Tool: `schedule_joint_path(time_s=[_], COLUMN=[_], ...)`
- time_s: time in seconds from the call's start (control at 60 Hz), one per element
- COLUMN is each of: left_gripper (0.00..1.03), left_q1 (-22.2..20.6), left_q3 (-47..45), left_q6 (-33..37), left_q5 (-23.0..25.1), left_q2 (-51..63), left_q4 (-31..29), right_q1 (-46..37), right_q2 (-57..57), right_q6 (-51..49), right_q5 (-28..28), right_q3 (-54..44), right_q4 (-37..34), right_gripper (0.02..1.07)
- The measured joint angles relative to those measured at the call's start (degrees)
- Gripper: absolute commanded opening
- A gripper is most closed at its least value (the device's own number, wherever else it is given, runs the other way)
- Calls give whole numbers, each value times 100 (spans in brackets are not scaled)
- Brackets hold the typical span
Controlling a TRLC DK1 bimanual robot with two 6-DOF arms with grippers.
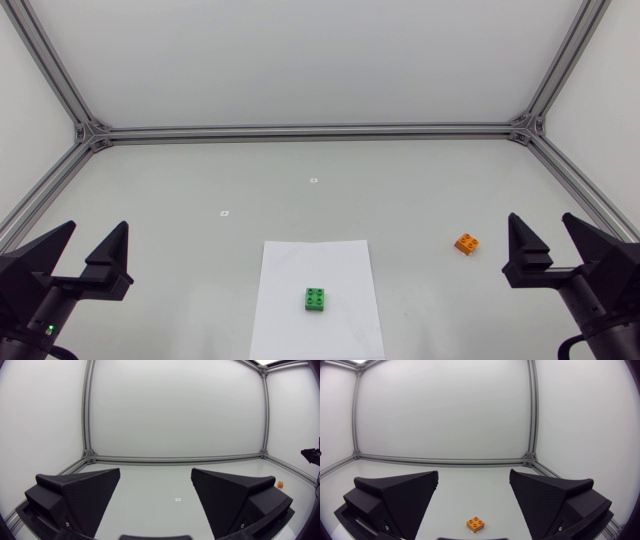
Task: Pick up the orange 2x2 brick with the right arm and stack it on top of the green 2x2 brick in the center
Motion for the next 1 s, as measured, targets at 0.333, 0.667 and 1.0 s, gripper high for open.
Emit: schedule_joint_path(time_s=[0.333,0.667,1.0], left_gripper=[99,99,99], left_q1=[0,0,0], left_q3=[0,0,0], left_q6=[-2,0,0], left_q5=[0,0,0], left_q2=[0,0,0], left_q4=[0,0,0], right_q1=[-31,-31,-76], right_q2=[24,2004,4087], right_q6=[-2,-7,-22], right_q5=[61,57,-31], right_q3=[474,1906,3464], right_q4=[-4,-151,-1115], right_gripper=[103,103,103])
